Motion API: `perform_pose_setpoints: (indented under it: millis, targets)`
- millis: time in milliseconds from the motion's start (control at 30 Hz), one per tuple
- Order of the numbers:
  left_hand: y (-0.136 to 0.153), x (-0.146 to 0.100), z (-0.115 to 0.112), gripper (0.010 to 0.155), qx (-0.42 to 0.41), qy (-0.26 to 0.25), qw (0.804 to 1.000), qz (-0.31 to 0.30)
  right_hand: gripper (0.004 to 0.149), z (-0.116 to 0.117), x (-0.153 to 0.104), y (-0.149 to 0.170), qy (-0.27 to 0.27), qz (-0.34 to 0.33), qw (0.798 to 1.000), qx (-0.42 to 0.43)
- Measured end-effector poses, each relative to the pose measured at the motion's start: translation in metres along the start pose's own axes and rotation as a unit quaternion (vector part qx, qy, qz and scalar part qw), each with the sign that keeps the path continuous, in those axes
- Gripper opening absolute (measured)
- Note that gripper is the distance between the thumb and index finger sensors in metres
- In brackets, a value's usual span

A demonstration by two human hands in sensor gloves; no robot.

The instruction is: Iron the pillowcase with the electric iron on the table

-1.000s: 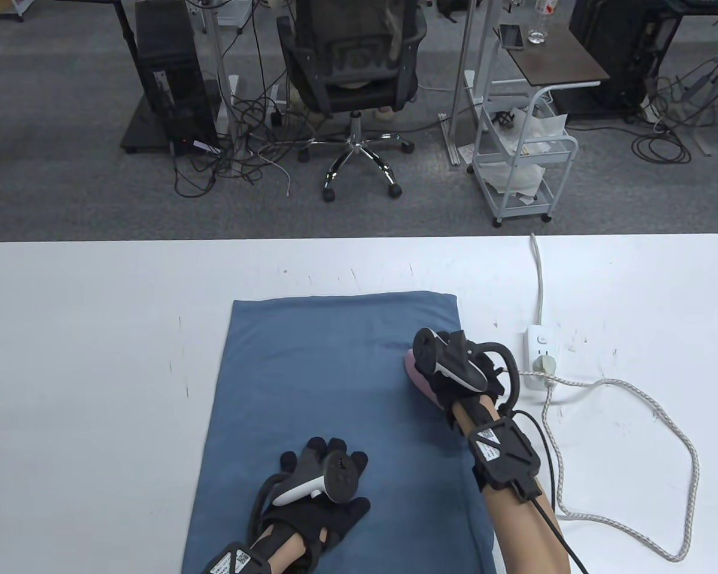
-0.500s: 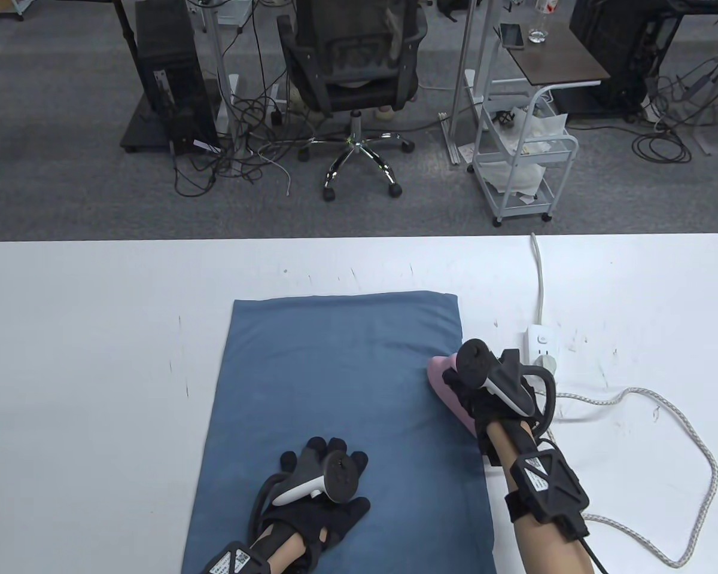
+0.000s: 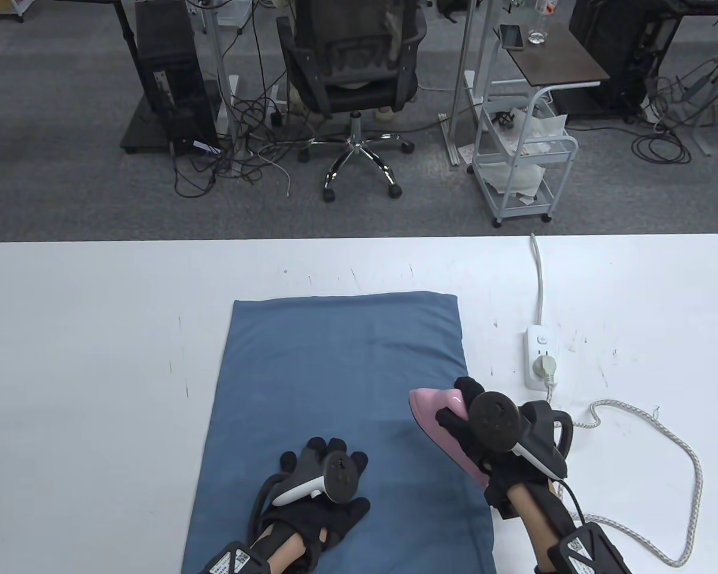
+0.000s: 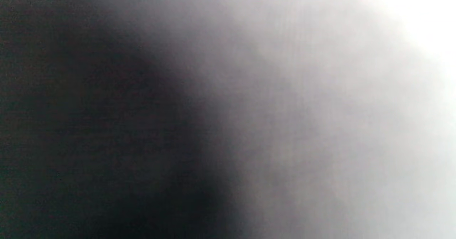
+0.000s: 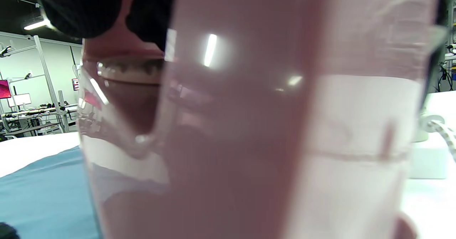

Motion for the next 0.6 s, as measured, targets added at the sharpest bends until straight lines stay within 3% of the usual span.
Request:
perform_pose_setpoints:
  millis: [133, 300, 600]
  targets:
    - [0.0, 0.0, 0.003, 0.076, -0.001, -0.008, 1.0, -0.002, 0.066, -0.006, -0.005, 0.001, 0.014, 0.0, 1.0, 0.001]
    - [-0.011, 0.002, 0.031, 0.075, 0.034, -0.046, 0.998, -0.008, 0.066, -0.015, -0.011, 0.007, 0.023, -0.001, 1.0, 0.018]
    - [-0.004, 0.061, 0.077, 0.074, 0.072, -0.059, 0.995, 0.046, 0.066, -0.02, -0.018, 0.02, 0.031, 0.013, 0.999, 0.02]
Point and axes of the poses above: the tracker on the back of each hand, its own y axis roughly to the little-finger side, its own x axis roughly from the wrist to the fingertips, z = x × y, the point moved 1 cm from there along x, roughly from the wrist to the fingertips, and after that the axes turned 12 degrees about -y, right-handed, at the moved point
